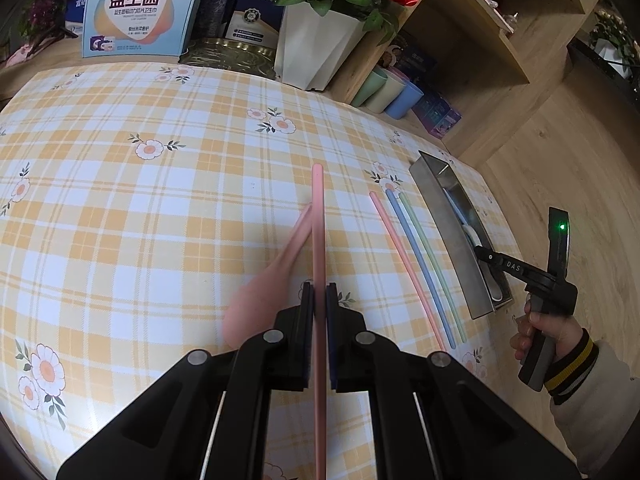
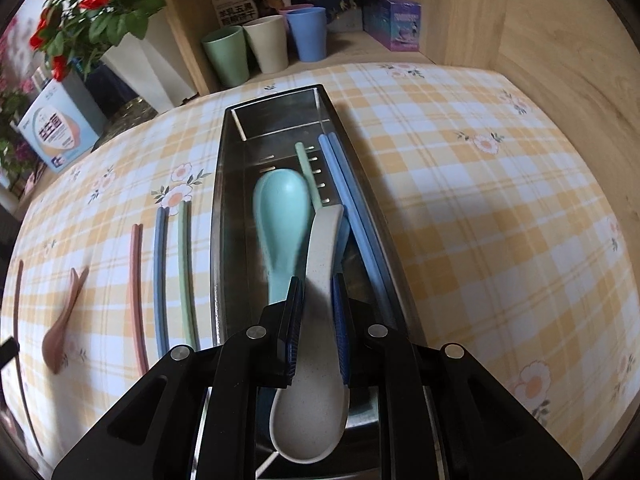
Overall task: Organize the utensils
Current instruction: 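Lower the cream spoon into the steel tray and open the right tool, then lower the pink chopstick into the steel tray and open the left tool, then move the left tool onto the pink spoon handle and close on it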
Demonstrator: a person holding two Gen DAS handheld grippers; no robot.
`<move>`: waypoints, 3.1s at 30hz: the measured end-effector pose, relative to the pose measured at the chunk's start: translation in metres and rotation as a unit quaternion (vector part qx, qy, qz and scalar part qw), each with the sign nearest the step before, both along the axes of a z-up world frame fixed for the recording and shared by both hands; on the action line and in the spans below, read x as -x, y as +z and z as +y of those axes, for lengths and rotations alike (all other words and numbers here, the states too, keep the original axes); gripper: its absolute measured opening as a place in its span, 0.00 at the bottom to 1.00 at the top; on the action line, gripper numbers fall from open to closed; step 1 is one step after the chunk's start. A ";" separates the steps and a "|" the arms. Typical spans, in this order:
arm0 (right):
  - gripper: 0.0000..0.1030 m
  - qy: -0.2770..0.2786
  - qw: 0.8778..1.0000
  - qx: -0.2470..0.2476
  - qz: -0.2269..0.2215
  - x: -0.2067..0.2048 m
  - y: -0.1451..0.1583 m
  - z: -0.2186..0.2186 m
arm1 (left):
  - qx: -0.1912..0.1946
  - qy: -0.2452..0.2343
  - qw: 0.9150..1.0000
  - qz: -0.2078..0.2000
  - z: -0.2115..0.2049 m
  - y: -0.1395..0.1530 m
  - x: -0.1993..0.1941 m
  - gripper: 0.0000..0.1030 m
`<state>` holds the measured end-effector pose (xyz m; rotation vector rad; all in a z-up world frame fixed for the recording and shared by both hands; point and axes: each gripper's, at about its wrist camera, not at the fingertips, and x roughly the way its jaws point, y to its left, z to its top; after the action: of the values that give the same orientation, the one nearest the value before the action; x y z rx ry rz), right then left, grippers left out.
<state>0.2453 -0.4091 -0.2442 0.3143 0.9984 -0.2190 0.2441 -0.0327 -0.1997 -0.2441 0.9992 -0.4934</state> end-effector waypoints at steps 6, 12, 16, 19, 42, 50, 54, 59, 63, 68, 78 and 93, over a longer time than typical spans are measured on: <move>0.15 -0.043 0.999 -0.033 -0.005 -0.004 -0.003 -0.006 | 0.002 -0.004 1.000 -0.001 0.000 0.001 0.001 0.06; 0.17 -0.048 0.997 -0.058 0.002 -0.007 -0.001 -0.006 | 0.003 -0.004 1.000 -0.001 0.000 0.003 0.001 0.06; 0.17 -0.041 0.997 -0.066 -0.001 -0.002 0.004 -0.006 | 0.001 -0.011 1.000 0.001 -0.004 0.004 -0.001 0.06; 0.17 -0.036 0.997 -0.072 -0.008 0.003 0.010 -0.007 | -0.001 -0.020 1.000 0.001 -0.013 0.007 -0.003 0.06; 0.66 -0.014 1.000 -0.006 -0.023 0.044 0.042 -0.057 | 0.022 -0.089 0.996 0.023 -0.196 0.033 -0.052 0.06; 0.69 -0.033 0.999 -0.030 -0.022 0.051 0.031 -0.086 | 0.001 -0.071 0.995 0.069 -0.265 0.008 -0.081 0.06; 0.69 -0.040 0.998 -0.040 -0.026 0.052 0.028 -0.096 | -0.021 -0.077 0.994 0.077 -0.289 -0.003 -0.094 0.06; 0.69 -0.048 0.997 -0.050 -0.031 0.054 0.025 -0.105 | -0.038 -0.074 0.992 0.098 -0.311 -0.019 -0.107 0.06; 0.69 -0.055 0.996 -0.056 -0.031 0.056 0.023 -0.111 | -0.050 -0.090 0.989 0.103 -0.328 -0.025 -0.109 0.06; 0.70 -0.062 0.996 -0.061 -0.032 0.059 0.021 -0.116 | -0.048 -0.115 0.985 0.121 -0.344 -0.032 -0.105 0.07; 0.69 -0.063 0.996 -0.062 -0.033 0.061 0.026 -0.110 | -0.038 -0.135 0.983 0.121 -0.335 -0.025 -0.102 0.10; 0.69 -0.044 0.995 -0.077 -0.046 0.060 0.035 -0.056 | -0.051 -0.178 0.983 -0.022 -0.195 0.045 -0.086 0.14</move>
<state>0.1854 -0.4654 -0.2087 0.5053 0.9133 -0.2064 0.3306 -0.2274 -0.1550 0.0391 1.0249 -0.7664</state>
